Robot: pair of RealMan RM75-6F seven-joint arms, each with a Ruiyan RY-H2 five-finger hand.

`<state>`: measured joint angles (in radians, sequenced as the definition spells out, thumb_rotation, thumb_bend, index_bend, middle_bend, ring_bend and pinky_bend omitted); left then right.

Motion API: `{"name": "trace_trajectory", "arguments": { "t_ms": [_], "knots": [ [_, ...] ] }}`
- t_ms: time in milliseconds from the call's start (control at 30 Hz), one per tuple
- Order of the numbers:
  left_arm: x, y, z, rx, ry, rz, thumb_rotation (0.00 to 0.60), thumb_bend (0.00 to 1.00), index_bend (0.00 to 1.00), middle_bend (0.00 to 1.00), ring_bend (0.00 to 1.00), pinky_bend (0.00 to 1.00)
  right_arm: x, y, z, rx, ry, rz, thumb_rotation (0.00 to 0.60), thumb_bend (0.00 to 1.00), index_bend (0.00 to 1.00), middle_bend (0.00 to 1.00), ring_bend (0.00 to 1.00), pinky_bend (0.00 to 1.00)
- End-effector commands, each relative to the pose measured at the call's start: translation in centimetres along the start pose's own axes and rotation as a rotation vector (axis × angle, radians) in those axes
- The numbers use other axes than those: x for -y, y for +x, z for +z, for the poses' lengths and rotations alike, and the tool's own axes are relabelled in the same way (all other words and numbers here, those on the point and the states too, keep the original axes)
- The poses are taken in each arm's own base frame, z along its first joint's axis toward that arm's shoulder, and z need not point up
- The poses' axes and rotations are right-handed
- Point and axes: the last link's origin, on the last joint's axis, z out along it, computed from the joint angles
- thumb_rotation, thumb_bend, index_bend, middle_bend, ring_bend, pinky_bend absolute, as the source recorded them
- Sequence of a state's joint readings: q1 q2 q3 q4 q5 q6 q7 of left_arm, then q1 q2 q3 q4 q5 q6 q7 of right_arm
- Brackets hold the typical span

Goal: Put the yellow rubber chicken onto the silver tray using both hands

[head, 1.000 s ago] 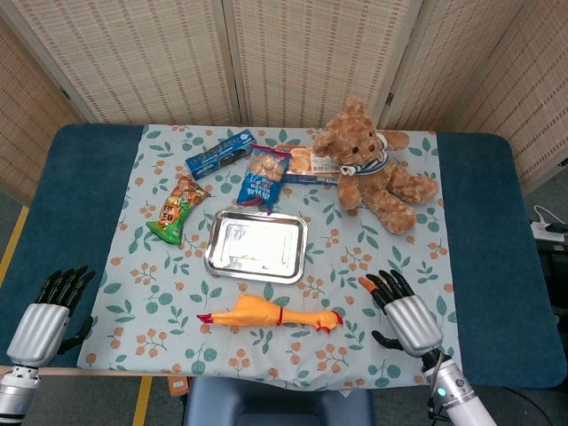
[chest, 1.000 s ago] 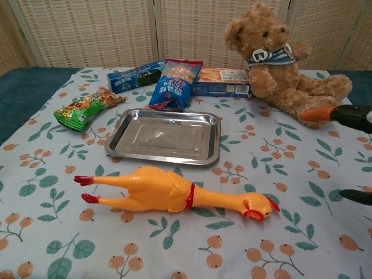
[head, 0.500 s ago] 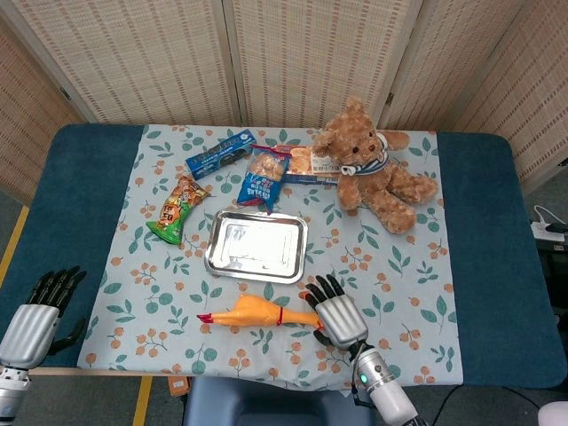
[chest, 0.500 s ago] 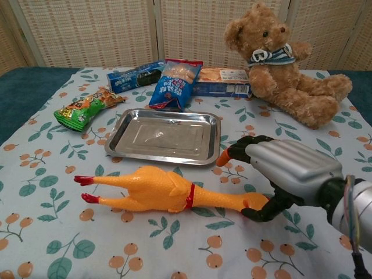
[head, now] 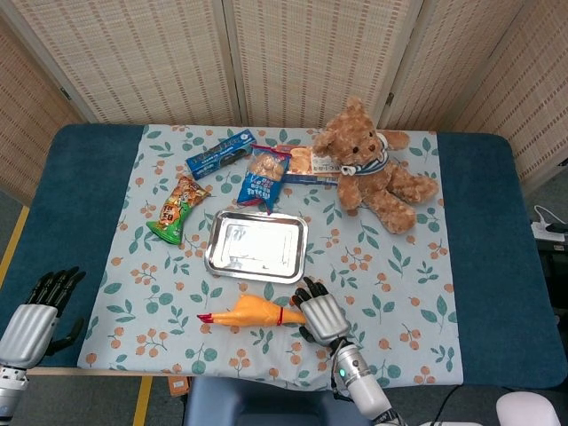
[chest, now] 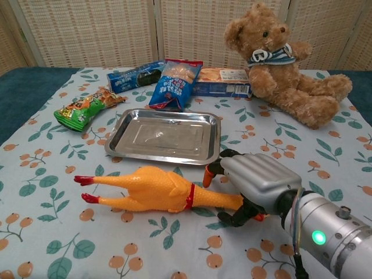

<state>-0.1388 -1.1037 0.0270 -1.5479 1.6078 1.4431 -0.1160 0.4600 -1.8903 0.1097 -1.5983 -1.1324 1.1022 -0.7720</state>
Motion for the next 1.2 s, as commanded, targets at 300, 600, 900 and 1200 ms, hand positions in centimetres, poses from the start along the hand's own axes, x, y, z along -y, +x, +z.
{"name": "trace_trajectory", "arguments": {
  "t_ms": [300, 600, 900, 1200],
  "knots": [
    [0.1, -0.1, 0.2, 0.015, 0.009, 0.001, 0.600, 0.47, 0.00, 0.00, 0.00, 0.04, -0.1, -0.3, 0.4, -0.017, -0.012, -0.014, 0.600, 0.33, 0.64, 0.47, 0.44, 0.48],
    [-0.2, -0.2, 0.1, 0.024, -0.005, 0.004, 0.600, 0.47, 0.00, 0.02, 0.00, 0.04, 0.7, 1.5, -0.1, -0.145, 0.052, 0.022, 0.600, 0.34, 0.82, 0.64, 0.67, 0.73],
    [-2.4, -0.9, -0.6, 0.027, -0.137, -0.054, 0.600, 0.47, 0.01, 0.06, 0.03, 0.08, 1.3, 4.2, -0.8, -0.236, 0.137, 0.089, 0.600, 0.34, 0.82, 0.66, 0.72, 0.78],
    [-5.1, -1.9, -0.8, 0.082, -0.286, -0.143, 0.600, 0.41, 0.00, 0.05, 0.02, 0.09, 2.2, 6.7, -1.1, -0.235, 0.203, 0.109, 0.600, 0.34, 0.82, 0.66, 0.73, 0.78]
  ]
}}
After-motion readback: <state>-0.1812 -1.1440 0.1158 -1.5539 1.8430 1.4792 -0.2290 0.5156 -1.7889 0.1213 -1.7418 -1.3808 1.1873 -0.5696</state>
